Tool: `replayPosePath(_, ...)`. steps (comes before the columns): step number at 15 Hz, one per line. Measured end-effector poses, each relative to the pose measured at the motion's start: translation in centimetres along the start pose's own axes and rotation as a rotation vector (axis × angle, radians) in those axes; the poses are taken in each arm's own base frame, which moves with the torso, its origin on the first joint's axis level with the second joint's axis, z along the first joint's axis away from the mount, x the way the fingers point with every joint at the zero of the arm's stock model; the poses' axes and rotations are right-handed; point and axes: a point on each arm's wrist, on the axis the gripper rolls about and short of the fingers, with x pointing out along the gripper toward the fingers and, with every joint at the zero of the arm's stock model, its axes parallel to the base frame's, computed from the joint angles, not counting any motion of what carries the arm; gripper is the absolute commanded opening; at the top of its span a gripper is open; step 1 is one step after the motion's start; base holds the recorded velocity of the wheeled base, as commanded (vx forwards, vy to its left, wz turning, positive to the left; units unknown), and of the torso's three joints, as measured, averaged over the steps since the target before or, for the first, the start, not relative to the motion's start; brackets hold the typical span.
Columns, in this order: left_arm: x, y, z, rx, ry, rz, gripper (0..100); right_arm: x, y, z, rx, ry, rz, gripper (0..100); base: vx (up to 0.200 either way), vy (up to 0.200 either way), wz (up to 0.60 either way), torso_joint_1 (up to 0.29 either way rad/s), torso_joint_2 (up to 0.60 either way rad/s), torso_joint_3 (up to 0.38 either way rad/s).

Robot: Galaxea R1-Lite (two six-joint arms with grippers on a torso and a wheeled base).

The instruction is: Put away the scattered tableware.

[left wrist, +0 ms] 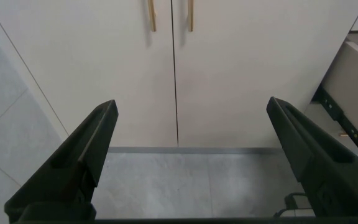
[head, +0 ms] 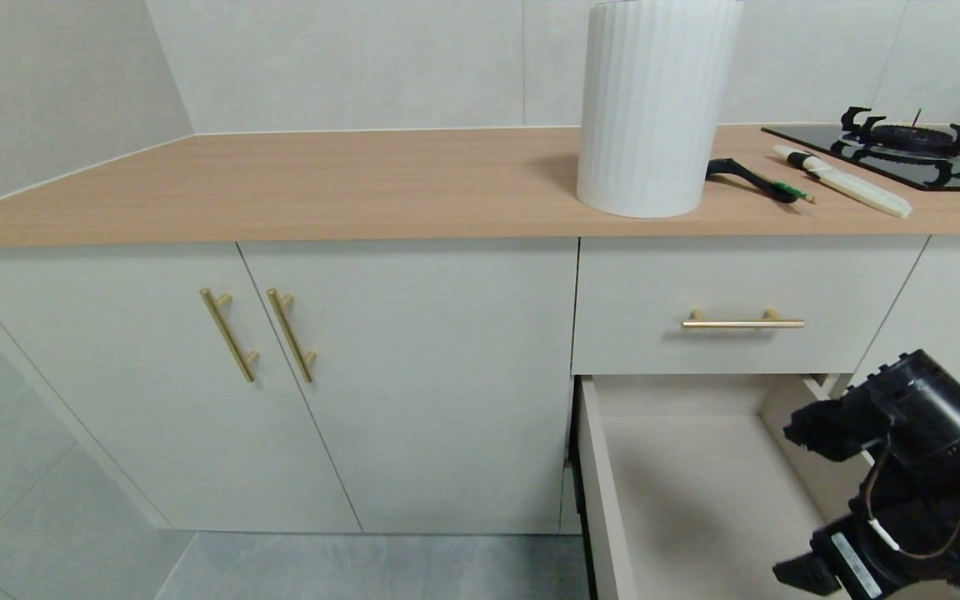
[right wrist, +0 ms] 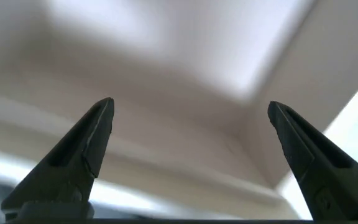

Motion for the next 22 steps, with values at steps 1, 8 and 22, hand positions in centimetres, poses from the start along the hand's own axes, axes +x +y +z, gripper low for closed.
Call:
replayPosePath(1, 0.0, 0.0, 0.0, 0.0, 0.0, 0.0, 100, -0.4, 0.0, 0.9, 0.05, -0.065, 0.009, 100, 0.0, 0.0, 0.0, 0.0, 0.0, 0.0)
replayPosePath(8, 0.0, 0.0, 0.0, 0.0, 0.0, 0.0, 100, -1.2, -1.0, 2.8, 0.139, -0.275, 0.008, 100, 0.0, 0.0, 0.0, 0.0, 0.0, 0.0)
replayPosePath(22, 0.0, 0.0, 0.0, 0.0, 0.0, 0.0, 100, -1.2, -1.4, 2.8, 0.158, -0.28, -0.005, 100, 0.0, 0.0, 0.0, 0.125, -0.32, -0.203)
